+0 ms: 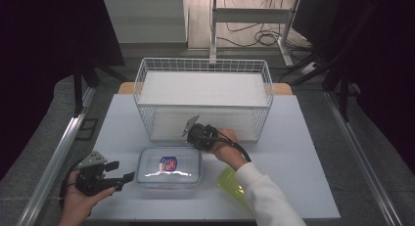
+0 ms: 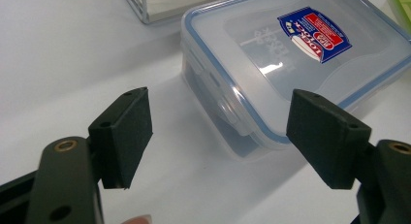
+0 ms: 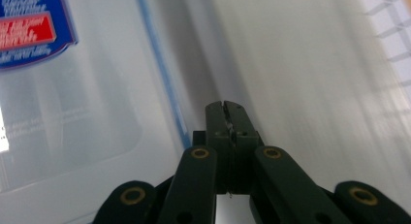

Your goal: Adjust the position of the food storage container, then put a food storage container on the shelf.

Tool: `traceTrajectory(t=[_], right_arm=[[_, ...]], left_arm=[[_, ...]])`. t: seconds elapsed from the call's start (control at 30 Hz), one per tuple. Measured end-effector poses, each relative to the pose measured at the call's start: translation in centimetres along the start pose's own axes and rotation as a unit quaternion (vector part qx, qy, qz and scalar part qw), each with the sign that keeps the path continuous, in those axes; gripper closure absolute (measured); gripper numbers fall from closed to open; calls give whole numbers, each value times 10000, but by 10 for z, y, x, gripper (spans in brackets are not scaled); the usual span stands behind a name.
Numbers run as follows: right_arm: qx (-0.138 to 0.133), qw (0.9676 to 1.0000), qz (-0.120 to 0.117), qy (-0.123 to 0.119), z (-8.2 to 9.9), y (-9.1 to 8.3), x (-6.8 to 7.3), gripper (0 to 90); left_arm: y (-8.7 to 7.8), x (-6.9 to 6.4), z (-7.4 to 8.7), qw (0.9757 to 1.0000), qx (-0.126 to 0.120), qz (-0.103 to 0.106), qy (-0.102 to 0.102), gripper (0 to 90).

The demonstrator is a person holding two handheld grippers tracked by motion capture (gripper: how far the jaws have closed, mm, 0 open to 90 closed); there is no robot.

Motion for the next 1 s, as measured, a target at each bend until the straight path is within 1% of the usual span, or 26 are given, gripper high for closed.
traceTrajectory(t=[0.03, 0.07, 0.13, 0.17, 0.23, 0.27, 0.33, 0.37, 0.4, 0.43, 0.47, 0.53, 0.6, 0.63, 0.7, 0.77, 0.83, 0.9, 0.97, 1.0], right_arm=[[-56, 9999, 39, 137, 1, -3, -2, 892], [-148, 9993, 57, 340, 1, -8, -5, 892], [-252, 9968, 49, 756, 4, -18, -10, 891], [-307, 9955, 19, 900, 6, -23, -11, 891], [-351, 9927, -18, 1153, 12, -32, -10, 874], [-365, 9908, -41, 1306, 16, -36, -9, 866], [-371, 9879, -98, 1504, 24, -42, -4, 821], [-371, 9862, -66, 1610, 28, -45, -1, 792], [-372, 9841, -94, 1735, 32, -46, 1, 755], [-380, 9814, -155, 1876, 35, -47, 4, 689], [-392, 9793, -162, 1980, 38, -48, 6, 604], [-403, 9741, -260, 2212, 43, -49, 12, 507], [-468, 9668, -469, 2468, 45, -51, 16, 394], [-518, 9615, -568, 2639, 46, -51, 19, 355], [-570, 9561, -651, 2801, 48, -52, 20, 313], [-582, 9512, -766, 2933, 50, -51, 22, 296], [-569, 9522, -755, 2904, 52, -50, 23, 286], [-561, 9504, -795, 2953, 52, -50, 24, 267], [-578, 9500, -785, 2965, 52, -50, 25, 252], [-579, 9490, -786, 2997, 51, -50, 26, 245]], left_arm=[[0, 0, 0, 10000, -14, -2, -5, 249], [0, 1, 0, 10000, -23, -4, -11, 249], [0, 1, -1, 10000, -37, 12, -21, 249], [0, 1, -1, 10000, -29, 22, -20, 248], [2, 2, -1, 10000, 1, 57, -24, 248], [3, 2, -1, 10000, 10, 69, -26, 247], [6, 3, -3, 9999, 10, 100, -49, 246], [7, 3, -5, 9999, 16, 120, -61, 245], [8, 4, -6, 9999, 12, 137, -97, 236], [9, 4, -8, 9998, -3, 155, -121, 227], [9, 4, -11, 9997, -26, 187, -127, 223], [9, 4, -15, 9993, -56, 295, -205, 207], [9, 5, -18, 9988, -47, 396, -298, 182], [10, 6, -19, 9984, -51, 445, -351, 172], [12, 8, -20, 9974, -39, 563, -446, 164], [12, 10, -20, 9968, -51, 591, -530, 161], [13, 11, -21, 9963, -42, 633, -577, 162], [14, 12, -21, 9955, -63, 685, -655, 161], [15, 13, -22, 9943, -59, 763, -746, 156], [17, 14, -23, 9939, -43, 782, -781, 152]])
Point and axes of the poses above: each handheld gripper's, and its own axes: y roughly forward along the jaws, z roughly out of its underside, x roughly to its left, the point moved 6 cm from there along y, roughly forward along the jaws, and after that the axes turned 8 degrees about z, right-handed, at the moved point
